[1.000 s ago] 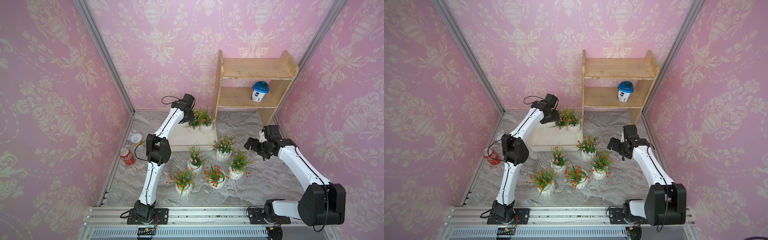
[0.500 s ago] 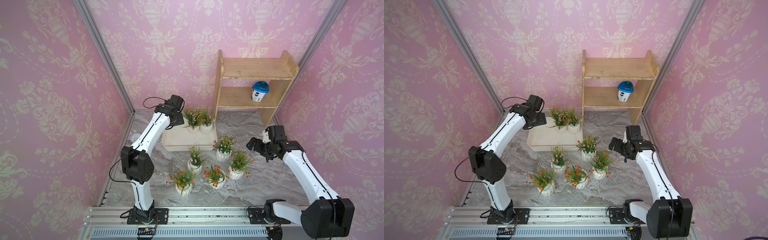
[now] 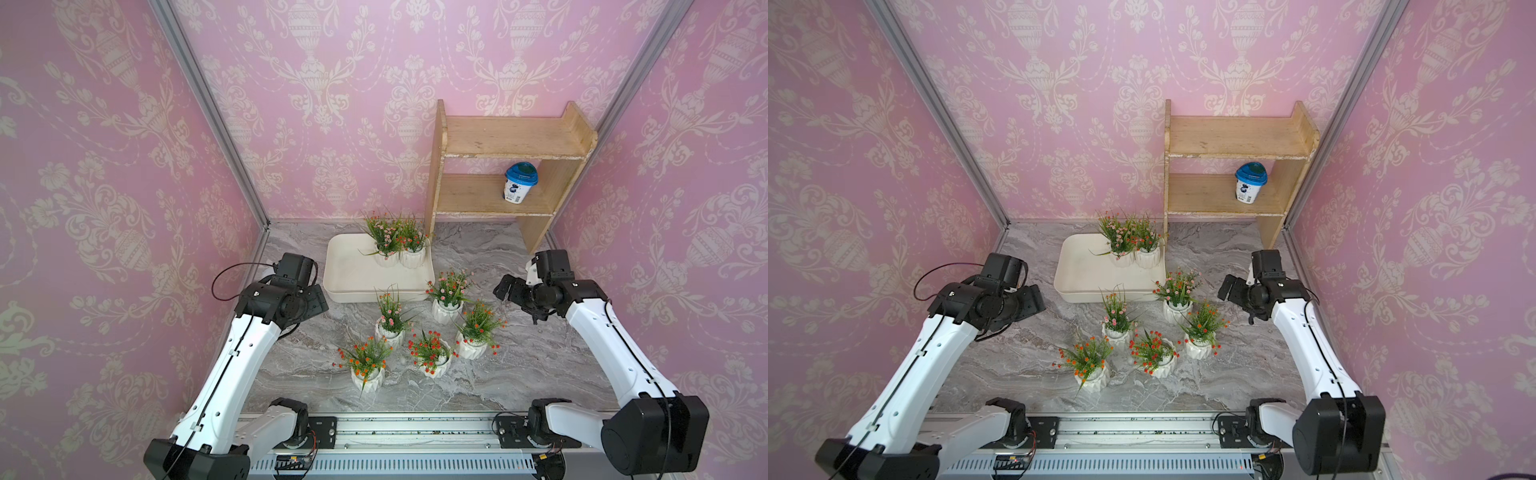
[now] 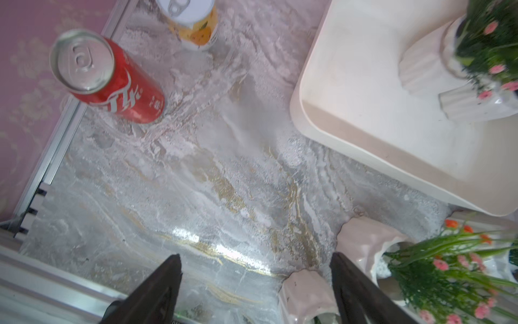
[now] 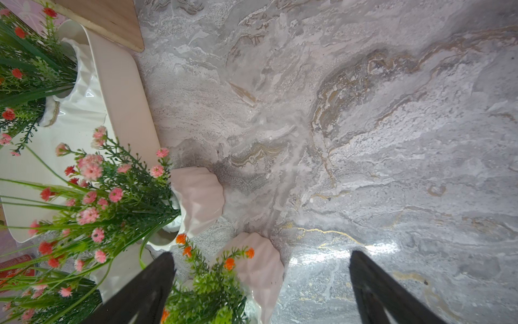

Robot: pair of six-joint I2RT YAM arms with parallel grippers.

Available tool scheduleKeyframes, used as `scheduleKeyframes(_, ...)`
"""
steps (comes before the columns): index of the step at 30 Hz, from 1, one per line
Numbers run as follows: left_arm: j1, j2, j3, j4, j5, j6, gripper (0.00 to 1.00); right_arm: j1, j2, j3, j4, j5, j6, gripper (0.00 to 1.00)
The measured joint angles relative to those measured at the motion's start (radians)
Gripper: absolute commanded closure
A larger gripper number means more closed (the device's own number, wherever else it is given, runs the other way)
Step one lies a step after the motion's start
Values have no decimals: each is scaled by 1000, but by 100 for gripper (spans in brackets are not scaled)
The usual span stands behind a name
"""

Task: Put the potted gypsophila into the storage box
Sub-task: Pick up the baby's breath potted plant from the center of the board.

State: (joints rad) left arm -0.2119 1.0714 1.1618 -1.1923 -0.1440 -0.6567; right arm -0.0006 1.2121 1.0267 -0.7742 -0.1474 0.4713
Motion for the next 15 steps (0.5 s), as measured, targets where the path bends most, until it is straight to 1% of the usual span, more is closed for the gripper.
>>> scheduleKeyframes(5,0,-13,-111,-92,66,-12,15,0,1,0,1,-3,0,1)
scheduleKeyframes(11,-4,-48,-203,-126,145,-17,19,0,1,0,2,-4,3,0)
scheduleKeyframes(15,-56,-59,-244,-125,192,-35,20,0,1,0,2,-7,3,0)
